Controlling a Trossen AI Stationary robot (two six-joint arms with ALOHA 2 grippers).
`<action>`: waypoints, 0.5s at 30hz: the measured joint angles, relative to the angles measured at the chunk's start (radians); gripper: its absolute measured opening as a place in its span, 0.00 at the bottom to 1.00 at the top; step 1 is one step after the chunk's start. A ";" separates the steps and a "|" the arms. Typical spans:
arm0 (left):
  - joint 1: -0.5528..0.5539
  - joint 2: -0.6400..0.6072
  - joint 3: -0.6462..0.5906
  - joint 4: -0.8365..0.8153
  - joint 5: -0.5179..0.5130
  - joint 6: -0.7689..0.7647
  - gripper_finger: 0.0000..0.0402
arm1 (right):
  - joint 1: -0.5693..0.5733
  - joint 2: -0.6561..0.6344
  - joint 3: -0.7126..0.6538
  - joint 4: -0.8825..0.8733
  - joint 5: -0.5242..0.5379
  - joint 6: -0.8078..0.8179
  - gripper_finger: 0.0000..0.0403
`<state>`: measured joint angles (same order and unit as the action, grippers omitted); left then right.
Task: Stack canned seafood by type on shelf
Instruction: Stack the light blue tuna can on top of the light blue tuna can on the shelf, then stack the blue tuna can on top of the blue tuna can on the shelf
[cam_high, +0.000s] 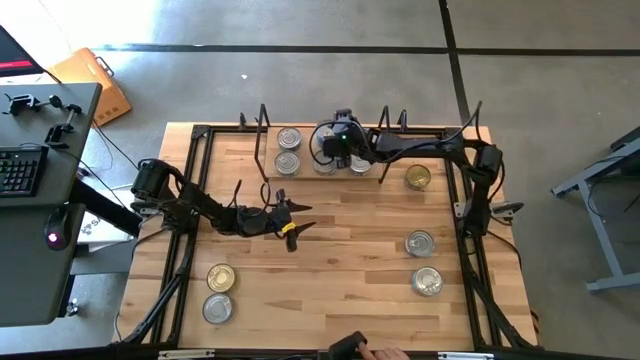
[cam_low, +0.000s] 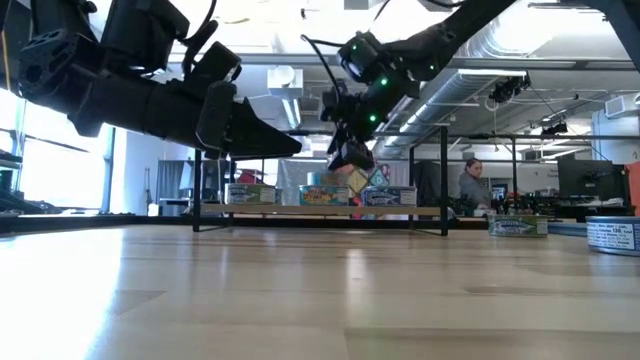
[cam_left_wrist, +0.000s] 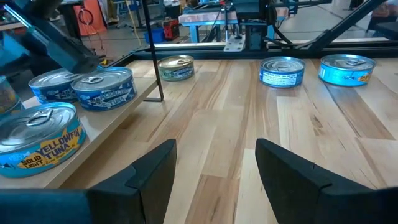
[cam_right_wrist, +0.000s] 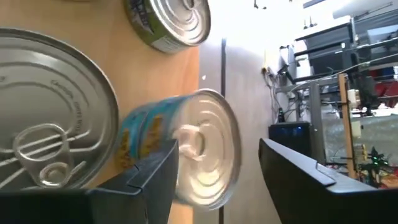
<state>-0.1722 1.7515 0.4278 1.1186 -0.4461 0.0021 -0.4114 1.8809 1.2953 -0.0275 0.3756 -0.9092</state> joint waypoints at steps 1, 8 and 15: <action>0.000 0.000 0.000 0.000 0.002 -0.001 0.53 | 0.001 0.000 0.000 -0.010 -0.010 0.000 0.53; 0.000 0.000 0.000 0.000 0.019 -0.002 0.53 | 0.024 -0.007 0.000 -0.021 -0.004 0.014 0.53; 0.000 0.000 0.000 0.000 0.018 -0.008 0.53 | 0.102 -0.117 0.000 -0.146 -0.017 0.230 0.53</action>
<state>-0.1722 1.7519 0.4278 1.1183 -0.4278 -0.0057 -0.3095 1.7640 1.2949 -0.1730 0.3585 -0.6795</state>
